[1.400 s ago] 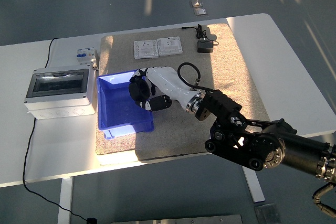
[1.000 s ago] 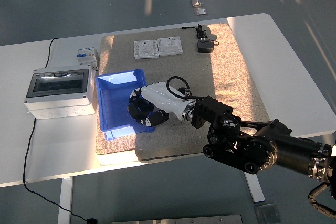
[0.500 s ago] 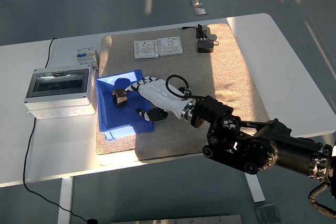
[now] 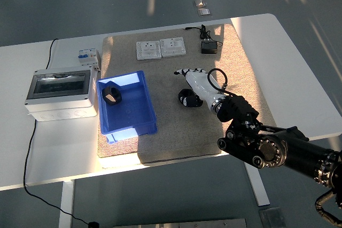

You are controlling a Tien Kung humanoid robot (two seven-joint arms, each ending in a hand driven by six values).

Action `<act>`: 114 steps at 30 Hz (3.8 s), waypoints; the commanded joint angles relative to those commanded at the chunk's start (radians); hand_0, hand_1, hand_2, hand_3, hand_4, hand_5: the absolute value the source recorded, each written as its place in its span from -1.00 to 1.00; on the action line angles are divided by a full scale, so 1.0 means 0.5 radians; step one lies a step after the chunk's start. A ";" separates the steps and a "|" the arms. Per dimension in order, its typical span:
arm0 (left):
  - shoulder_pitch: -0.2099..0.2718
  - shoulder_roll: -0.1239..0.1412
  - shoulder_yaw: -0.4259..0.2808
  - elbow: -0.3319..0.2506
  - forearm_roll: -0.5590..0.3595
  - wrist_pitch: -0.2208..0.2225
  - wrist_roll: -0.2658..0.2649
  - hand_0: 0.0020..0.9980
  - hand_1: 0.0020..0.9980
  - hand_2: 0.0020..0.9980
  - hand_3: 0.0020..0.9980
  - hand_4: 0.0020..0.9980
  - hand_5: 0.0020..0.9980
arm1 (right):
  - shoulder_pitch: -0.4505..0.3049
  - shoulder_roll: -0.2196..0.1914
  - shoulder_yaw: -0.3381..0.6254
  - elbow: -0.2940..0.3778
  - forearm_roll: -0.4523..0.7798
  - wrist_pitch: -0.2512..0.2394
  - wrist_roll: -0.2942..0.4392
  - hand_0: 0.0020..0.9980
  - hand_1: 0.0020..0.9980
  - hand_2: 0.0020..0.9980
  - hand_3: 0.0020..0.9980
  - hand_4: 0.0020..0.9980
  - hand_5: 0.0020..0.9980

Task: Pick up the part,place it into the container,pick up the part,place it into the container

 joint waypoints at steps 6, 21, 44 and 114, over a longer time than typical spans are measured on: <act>0.002 -0.001 -0.002 0.000 0.003 0.000 -0.003 0.35 0.32 0.48 0.46 0.51 0.60 | -0.013 0.000 0.002 -0.066 0.158 -0.025 0.060 0.95 0.70 0.78 0.76 0.58 -0.45; 0.002 0.001 -0.005 0.000 0.014 -0.002 -0.004 0.35 0.32 0.48 0.46 0.51 0.60 | -0.030 0.000 -0.010 -0.046 0.345 -0.170 0.222 0.86 0.25 0.60 0.74 0.67 -0.25; 0.002 0.005 -0.021 0.000 0.052 -0.006 -0.004 0.35 0.32 0.48 0.45 0.50 0.61 | -0.041 0.000 -0.096 0.000 -0.100 -0.063 -0.011 0.71 -0.04 0.30 0.58 0.27 -0.79; -0.001 0.009 -0.030 0.000 0.070 -0.003 -0.010 0.35 0.32 0.48 0.44 0.48 0.63 | -0.065 -0.121 0.091 0.605 -0.086 -0.114 0.358 1.00 0.89 0.85 0.89 0.19 -0.64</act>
